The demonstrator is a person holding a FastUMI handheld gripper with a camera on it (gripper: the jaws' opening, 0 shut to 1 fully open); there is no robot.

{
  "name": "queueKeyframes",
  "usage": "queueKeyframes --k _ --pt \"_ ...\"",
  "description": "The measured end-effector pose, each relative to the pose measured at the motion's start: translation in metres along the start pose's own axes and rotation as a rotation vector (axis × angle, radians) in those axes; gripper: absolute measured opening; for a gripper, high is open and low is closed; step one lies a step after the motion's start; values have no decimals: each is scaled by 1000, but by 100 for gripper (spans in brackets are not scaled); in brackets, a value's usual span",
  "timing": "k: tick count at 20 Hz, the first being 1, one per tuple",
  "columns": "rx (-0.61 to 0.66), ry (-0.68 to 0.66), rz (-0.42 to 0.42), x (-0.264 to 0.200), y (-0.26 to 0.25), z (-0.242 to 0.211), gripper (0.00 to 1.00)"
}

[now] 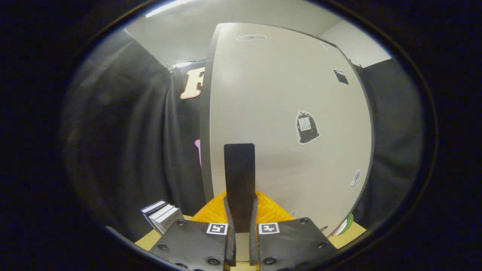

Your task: Open the shoe cabinet door, grab the shoes and put them into the shoe cabinet, then close the shoe cabinet door.

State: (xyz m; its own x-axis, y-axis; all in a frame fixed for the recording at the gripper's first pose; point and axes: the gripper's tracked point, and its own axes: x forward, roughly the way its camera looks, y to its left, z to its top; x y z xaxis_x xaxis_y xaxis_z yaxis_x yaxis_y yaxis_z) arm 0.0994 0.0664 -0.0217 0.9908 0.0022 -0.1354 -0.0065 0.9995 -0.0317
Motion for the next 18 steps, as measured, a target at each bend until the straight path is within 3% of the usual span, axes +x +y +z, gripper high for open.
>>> queueKeyframes --k 8,18 --pt "5 4 35 -41 -17 7 15" --pt "-5 20 55 -124 -67 6 15"
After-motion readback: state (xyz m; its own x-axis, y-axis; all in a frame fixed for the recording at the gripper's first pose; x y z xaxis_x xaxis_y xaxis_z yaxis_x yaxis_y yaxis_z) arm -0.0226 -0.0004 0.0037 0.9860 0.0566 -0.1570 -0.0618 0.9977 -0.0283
